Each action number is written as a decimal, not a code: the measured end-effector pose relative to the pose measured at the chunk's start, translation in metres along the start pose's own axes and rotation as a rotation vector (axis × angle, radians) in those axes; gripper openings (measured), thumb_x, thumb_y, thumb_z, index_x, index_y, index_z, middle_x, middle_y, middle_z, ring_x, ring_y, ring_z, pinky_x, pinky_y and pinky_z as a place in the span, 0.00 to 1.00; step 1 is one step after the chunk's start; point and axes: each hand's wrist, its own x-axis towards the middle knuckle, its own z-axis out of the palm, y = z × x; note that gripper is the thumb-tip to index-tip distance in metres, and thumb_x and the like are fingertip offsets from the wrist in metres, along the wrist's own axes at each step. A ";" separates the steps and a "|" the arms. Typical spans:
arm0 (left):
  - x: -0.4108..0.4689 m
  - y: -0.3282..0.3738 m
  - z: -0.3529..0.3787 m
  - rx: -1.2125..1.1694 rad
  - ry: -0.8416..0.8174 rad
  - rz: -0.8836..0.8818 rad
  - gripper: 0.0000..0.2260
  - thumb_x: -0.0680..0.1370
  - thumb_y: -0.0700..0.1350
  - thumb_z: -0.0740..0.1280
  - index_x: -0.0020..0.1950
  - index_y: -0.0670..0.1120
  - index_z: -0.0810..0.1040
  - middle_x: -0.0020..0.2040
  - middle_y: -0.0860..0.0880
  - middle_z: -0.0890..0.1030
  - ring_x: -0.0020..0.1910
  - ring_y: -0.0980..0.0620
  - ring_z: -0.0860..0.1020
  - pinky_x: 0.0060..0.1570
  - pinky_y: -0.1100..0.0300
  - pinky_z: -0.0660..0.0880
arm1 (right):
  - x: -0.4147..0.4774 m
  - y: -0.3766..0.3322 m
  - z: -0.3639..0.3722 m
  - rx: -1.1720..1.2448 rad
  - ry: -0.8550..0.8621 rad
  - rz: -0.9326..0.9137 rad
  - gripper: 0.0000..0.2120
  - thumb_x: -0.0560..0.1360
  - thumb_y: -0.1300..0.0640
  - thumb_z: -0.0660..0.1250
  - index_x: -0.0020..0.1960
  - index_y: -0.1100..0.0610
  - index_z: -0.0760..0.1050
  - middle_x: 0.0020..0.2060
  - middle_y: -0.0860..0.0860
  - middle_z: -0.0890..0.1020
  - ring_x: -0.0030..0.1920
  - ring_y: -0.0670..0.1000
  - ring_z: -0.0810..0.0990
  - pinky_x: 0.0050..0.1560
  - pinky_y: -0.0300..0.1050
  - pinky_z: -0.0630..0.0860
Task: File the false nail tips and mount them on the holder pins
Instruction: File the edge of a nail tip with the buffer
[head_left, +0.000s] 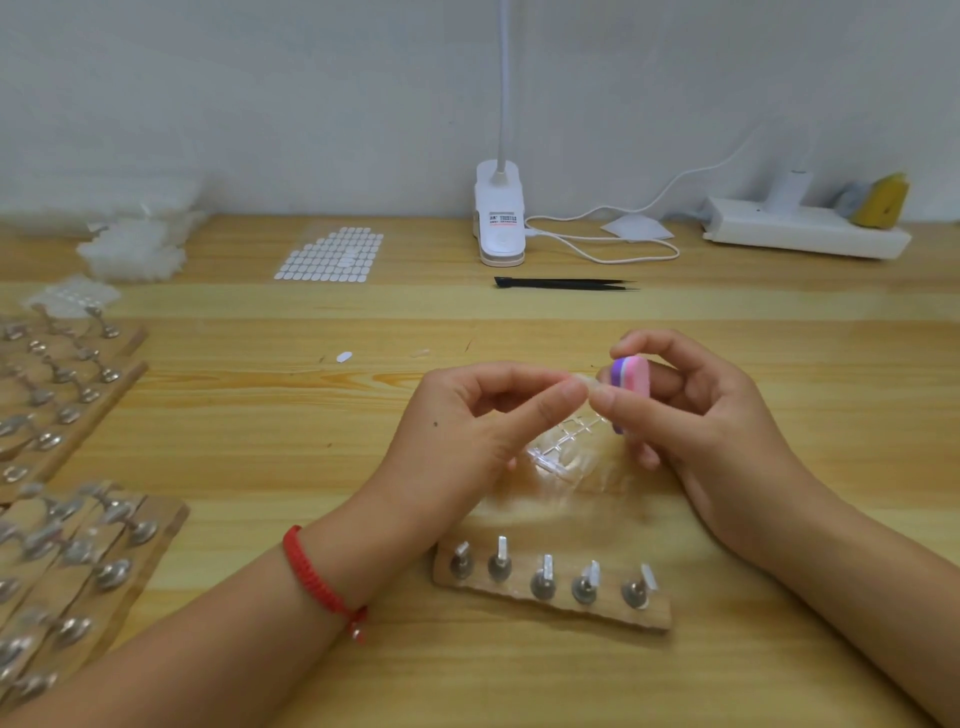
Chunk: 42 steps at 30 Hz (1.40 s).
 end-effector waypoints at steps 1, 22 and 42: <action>0.000 0.000 -0.001 0.012 -0.009 -0.006 0.11 0.65 0.57 0.72 0.43 0.53 0.86 0.38 0.55 0.85 0.33 0.64 0.76 0.28 0.70 0.70 | 0.000 0.001 -0.001 -0.003 -0.006 0.006 0.13 0.58 0.51 0.77 0.42 0.46 0.80 0.33 0.48 0.80 0.31 0.46 0.72 0.26 0.35 0.67; 0.001 0.007 -0.002 -0.185 0.042 -0.034 0.11 0.65 0.54 0.71 0.39 0.47 0.83 0.26 0.51 0.58 0.22 0.55 0.53 0.21 0.68 0.56 | -0.004 -0.001 0.006 0.093 -0.129 0.057 0.21 0.59 0.43 0.80 0.49 0.46 0.82 0.38 0.57 0.84 0.32 0.51 0.82 0.29 0.39 0.77; 0.003 0.000 -0.004 -0.170 -0.002 0.034 0.08 0.72 0.47 0.68 0.37 0.45 0.73 0.20 0.58 0.62 0.20 0.57 0.55 0.21 0.66 0.54 | -0.001 0.001 0.003 0.114 -0.120 0.098 0.15 0.62 0.56 0.77 0.49 0.51 0.82 0.39 0.56 0.85 0.34 0.53 0.83 0.35 0.41 0.79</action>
